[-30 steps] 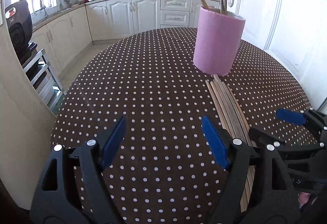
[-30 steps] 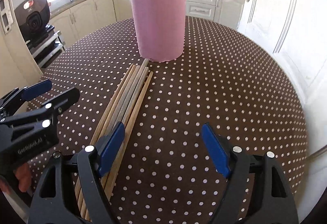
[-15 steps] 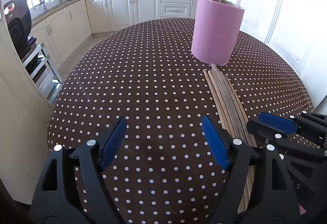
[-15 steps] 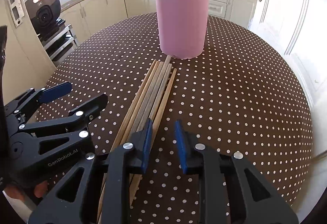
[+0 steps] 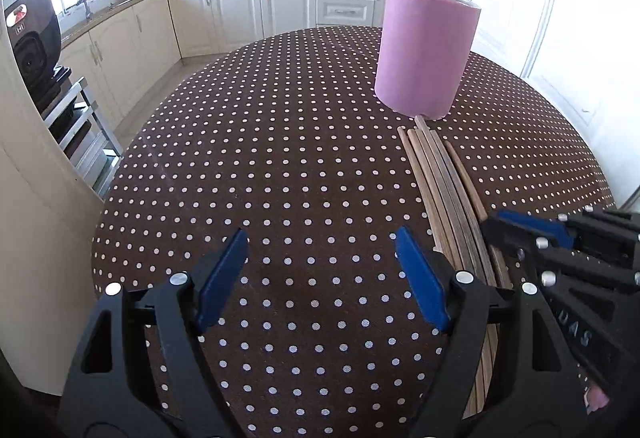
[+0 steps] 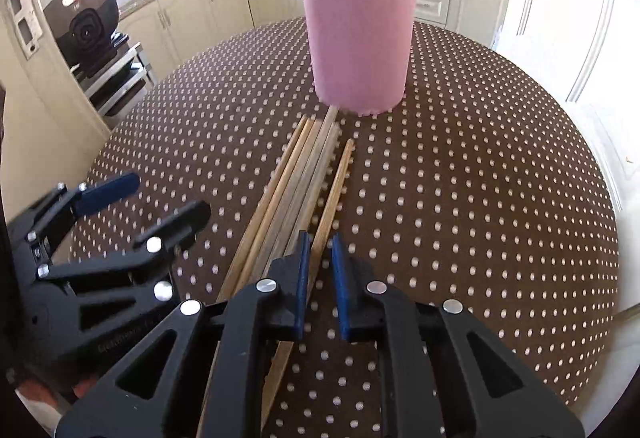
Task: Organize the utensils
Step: 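Grasp a chopstick with the right tool while the left tool grasps another chopstick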
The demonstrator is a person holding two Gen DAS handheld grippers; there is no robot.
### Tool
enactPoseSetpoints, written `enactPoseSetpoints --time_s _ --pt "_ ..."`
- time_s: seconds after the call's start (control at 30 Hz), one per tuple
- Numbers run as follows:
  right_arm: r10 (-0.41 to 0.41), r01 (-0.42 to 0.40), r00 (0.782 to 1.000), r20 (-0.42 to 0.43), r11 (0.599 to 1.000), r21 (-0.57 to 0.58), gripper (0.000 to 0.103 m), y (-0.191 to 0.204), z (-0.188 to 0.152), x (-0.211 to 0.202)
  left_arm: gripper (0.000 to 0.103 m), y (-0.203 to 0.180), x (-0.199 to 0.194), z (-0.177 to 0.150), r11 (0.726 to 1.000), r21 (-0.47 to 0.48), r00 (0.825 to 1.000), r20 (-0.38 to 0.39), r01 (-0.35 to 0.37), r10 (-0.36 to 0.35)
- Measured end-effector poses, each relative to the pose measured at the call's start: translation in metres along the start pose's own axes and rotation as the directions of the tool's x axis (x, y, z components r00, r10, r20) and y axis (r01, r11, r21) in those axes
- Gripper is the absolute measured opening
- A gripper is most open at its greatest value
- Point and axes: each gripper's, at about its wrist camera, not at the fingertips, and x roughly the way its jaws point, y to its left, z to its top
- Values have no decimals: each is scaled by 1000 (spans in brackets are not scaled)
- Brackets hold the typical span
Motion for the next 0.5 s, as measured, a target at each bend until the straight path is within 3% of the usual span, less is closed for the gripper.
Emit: enactPoseSetpoints --time_s 0.2,0.5 --pt "-23 23 1000 15 999 -33 8 2 -3 -2 76 1 0 2 1000 -2 1000 -3 17 -17" --pt "-6 6 1000 30 1000 -6 4 -14 -5 -5 74 -7 5 10 990 -16 989 -41 142 -142"
